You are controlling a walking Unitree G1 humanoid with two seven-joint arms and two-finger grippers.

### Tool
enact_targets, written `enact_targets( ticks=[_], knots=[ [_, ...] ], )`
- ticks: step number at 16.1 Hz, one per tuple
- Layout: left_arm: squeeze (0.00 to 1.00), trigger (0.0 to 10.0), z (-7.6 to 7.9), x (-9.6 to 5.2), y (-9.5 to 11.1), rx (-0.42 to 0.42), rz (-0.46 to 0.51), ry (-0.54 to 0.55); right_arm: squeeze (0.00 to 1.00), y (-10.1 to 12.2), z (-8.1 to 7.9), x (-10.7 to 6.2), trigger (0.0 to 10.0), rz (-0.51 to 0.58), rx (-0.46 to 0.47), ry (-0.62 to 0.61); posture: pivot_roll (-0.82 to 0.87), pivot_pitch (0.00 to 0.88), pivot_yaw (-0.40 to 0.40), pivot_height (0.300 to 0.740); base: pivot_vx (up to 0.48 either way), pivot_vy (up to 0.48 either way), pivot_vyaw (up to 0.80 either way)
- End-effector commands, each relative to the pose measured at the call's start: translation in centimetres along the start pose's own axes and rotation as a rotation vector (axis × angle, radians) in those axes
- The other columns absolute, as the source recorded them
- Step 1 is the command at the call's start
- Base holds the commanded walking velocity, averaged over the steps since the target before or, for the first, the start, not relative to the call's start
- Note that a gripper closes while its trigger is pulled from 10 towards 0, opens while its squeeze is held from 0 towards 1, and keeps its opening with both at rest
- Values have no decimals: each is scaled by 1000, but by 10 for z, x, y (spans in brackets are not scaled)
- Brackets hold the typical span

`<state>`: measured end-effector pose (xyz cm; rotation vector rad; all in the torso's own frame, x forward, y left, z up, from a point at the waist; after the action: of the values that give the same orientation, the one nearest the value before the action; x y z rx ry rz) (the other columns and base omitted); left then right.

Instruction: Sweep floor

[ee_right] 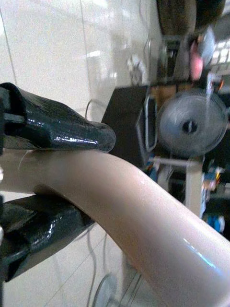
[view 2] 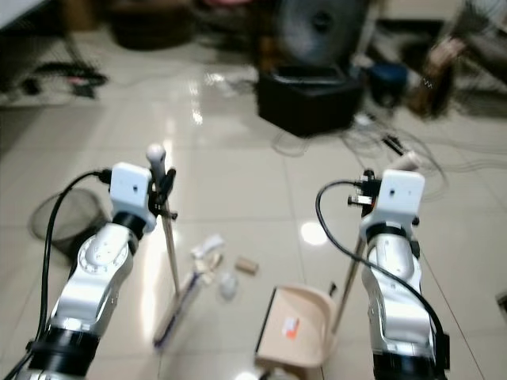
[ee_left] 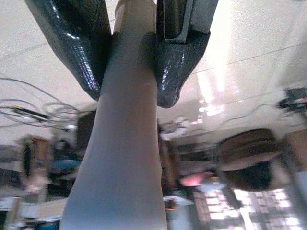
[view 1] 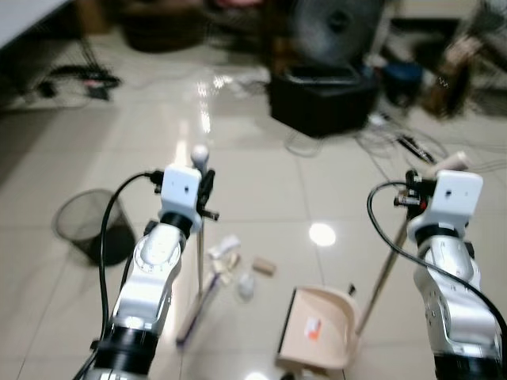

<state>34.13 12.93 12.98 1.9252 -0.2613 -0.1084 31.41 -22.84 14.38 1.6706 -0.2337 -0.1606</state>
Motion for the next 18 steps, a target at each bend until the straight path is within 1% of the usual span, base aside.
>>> enact_targets(
  ticks=[1, 9, 12, 13, 14, 15, 16, 18],
  knots=[
    [0, 10000, -1, 2, 14, 2, 62, -4, 0, 9, 1, 1, 10000, 37, -5, -6, -52, 6, 3, 740, 251, 0, -800],
    [0, 10000, 5, -3, 18, -17, 98, -50, 0, 3, -2, -3, 10000, 21, 9, 3, -49, 9, 7, 740, 255, 0, -800],
    [0, 10000, 5, -3, 17, -17, 96, -50, 0, 4, 1, -3, 10000, 25, -1, 1, -50, 11, 6, 740, 252, 0, 0],
    [0, 10000, 5, -3, 17, -18, 96, -48, 0, 6, 1, -2, 10000, 32, -18, 9, -49, 14, 5, 740, 247, 0, 0],
    [0, 10000, 5, -4, 17, -18, 96, -47, 0, 7, 0, -2, 10000, 34, -16, 10, -48, 17, 5, 740, 244, 0, 0],
    [0, 10000, 5, -4, 17, -17, 95, -44, 0, 8, -1, -2, 10000, 36, -28, 22, -48, 17, 5, 740, 247, 0, 0],
    [0, 10000, 5, -4, 17, -17, 94, -44, 0, 9, -6, -2, 10000, 36, -66, 57, -47, 17, 5, 740, 240, 0, 0],
    [0, 10000, 6, -4, 17, -15, 94, -45, 0, 10, -10, -2, 10000, 42, -74, 81, -46, 18, 7, 740, 251, 0, 800]
  ],
)
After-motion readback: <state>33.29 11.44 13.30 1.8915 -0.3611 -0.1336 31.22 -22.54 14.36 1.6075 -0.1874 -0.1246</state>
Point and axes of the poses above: a point about 5 cm out from each wrist's last joint towards the gripper, its own x axis pointing out of the wrist towards the gripper, its own y axis along the axis of the wrist's last joint, z = x × y, the point moved 4 cm from there along x, pointing out of the wrist towards the gripper, and after that the axes turned 12 degrees about x, right-handed, at the moved point
